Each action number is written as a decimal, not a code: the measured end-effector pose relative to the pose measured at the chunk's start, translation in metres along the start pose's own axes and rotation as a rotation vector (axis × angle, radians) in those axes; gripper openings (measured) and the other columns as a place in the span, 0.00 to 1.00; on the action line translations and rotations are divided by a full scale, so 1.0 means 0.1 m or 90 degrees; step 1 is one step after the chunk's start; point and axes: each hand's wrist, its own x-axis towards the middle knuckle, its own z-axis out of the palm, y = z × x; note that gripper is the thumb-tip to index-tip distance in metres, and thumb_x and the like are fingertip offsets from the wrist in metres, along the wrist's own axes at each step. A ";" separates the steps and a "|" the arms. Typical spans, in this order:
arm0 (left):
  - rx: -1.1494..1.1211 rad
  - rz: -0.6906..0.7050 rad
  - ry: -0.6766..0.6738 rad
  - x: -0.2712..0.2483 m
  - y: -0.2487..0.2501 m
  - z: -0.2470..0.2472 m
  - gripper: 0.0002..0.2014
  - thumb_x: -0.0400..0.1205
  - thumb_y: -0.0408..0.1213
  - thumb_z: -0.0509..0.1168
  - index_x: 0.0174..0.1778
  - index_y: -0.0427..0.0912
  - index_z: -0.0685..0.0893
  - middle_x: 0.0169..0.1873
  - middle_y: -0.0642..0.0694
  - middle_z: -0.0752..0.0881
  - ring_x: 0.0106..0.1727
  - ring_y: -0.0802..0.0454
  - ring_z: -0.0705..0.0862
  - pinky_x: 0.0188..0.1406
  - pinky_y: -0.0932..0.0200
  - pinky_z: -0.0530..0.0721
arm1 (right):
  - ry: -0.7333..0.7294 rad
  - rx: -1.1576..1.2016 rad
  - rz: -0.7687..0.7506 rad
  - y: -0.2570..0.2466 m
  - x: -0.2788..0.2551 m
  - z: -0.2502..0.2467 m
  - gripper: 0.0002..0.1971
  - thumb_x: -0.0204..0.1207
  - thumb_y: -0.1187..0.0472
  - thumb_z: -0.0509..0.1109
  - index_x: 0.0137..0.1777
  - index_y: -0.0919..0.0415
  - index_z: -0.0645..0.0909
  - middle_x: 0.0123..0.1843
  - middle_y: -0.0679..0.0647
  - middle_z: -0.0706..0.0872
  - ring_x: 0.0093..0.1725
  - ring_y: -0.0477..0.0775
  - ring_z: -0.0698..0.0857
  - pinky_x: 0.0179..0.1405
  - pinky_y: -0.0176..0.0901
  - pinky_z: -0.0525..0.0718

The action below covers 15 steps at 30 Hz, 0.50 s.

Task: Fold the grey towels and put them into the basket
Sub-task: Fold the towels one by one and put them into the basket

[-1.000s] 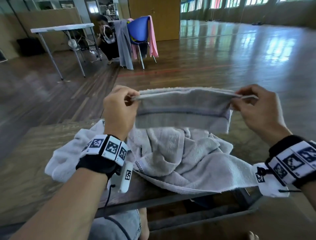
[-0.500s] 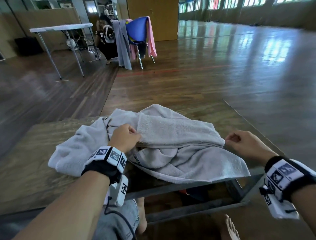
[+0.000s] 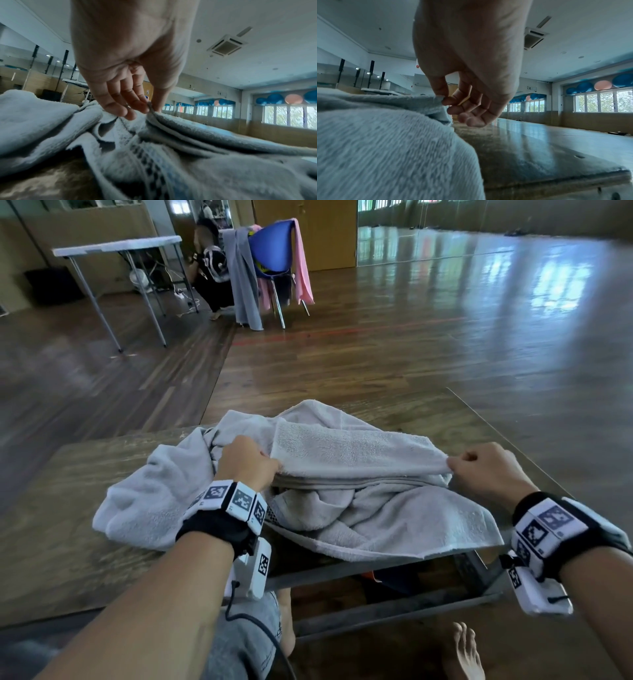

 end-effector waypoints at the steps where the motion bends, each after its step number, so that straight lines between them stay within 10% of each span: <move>1: -0.010 -0.001 0.010 0.01 0.01 -0.03 0.12 0.70 0.36 0.77 0.28 0.31 0.86 0.22 0.40 0.86 0.24 0.48 0.82 0.26 0.58 0.77 | 0.012 0.005 0.001 -0.03 0.01 -0.05 0.16 0.74 0.54 0.71 0.33 0.67 0.83 0.32 0.58 0.87 0.34 0.62 0.84 0.38 0.50 0.84; 4: -0.028 -0.002 0.008 0.01 0.02 -0.09 0.12 0.68 0.33 0.78 0.21 0.37 0.84 0.21 0.43 0.85 0.25 0.49 0.82 0.24 0.61 0.74 | -0.028 0.004 0.004 -0.07 0.02 -0.18 0.18 0.73 0.56 0.72 0.23 0.60 0.76 0.26 0.53 0.77 0.28 0.56 0.75 0.30 0.45 0.73; 8: 0.023 0.012 0.012 -0.10 0.06 -0.02 0.08 0.72 0.37 0.74 0.41 0.38 0.85 0.39 0.42 0.88 0.40 0.44 0.85 0.34 0.53 0.80 | -0.010 -0.130 -0.004 -0.07 -0.11 -0.14 0.14 0.71 0.47 0.71 0.33 0.57 0.81 0.35 0.49 0.85 0.35 0.56 0.85 0.36 0.47 0.81; 15: -0.051 0.339 0.014 -0.17 0.46 0.31 0.10 0.81 0.37 0.66 0.57 0.44 0.81 0.58 0.46 0.80 0.59 0.49 0.79 0.61 0.51 0.80 | 0.018 -0.097 -0.251 -0.37 -0.12 0.21 0.12 0.82 0.49 0.66 0.61 0.51 0.78 0.65 0.49 0.82 0.62 0.54 0.80 0.59 0.57 0.82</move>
